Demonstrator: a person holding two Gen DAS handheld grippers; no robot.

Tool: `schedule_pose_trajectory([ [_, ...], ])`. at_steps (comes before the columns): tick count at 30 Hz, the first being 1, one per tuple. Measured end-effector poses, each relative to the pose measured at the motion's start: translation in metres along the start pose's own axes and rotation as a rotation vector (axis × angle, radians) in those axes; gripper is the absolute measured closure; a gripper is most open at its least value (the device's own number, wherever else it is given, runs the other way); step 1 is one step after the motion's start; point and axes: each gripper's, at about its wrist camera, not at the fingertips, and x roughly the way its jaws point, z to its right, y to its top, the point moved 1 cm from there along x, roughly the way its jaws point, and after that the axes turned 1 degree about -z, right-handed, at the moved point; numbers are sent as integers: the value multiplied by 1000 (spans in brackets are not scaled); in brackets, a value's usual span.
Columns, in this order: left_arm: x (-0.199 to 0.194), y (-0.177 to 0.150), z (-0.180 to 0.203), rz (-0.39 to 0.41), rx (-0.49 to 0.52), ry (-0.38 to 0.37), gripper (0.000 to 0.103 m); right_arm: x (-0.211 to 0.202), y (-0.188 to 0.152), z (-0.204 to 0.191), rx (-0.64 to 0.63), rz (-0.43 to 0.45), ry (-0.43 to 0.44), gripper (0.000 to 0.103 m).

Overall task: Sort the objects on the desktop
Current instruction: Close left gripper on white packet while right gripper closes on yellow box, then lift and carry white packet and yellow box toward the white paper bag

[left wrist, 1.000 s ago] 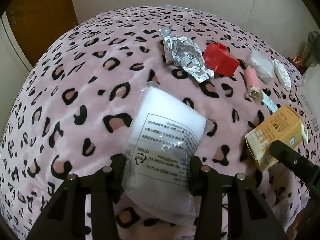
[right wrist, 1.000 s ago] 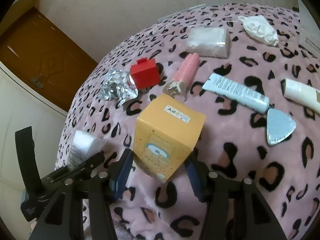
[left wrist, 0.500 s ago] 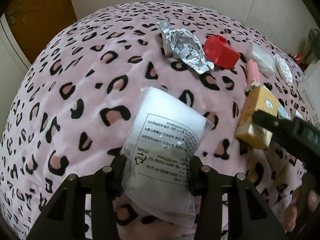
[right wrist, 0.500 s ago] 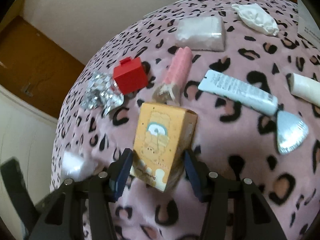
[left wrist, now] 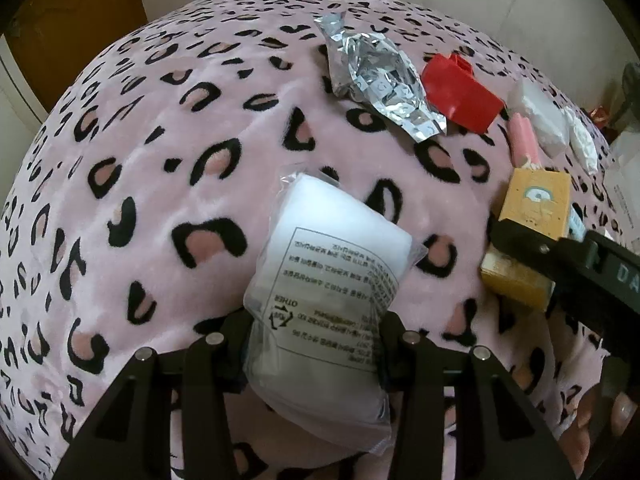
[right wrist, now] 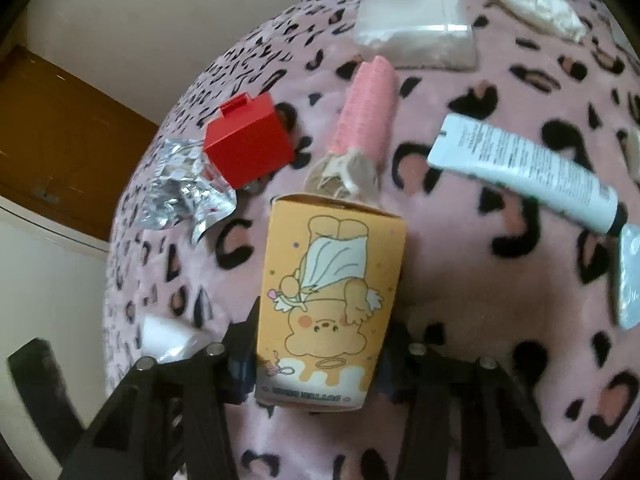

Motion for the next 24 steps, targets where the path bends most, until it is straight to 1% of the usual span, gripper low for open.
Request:
schedule_pose_trajectory([
  [4,-12,-3,0,18,-12,-4,61,-15,-8,2,7,6,40,56],
  [9,-38,-6,5,48,-14,9,61,-41,-20,-1,-38,14,43,56],
  [16,-72,-4,23,73,14,19,61,-82,-31,-10,-153,41,-12,56],
  [24,-96,-5,63,88,78,3,61,-127,-31,2,-183,96,-53,56],
])
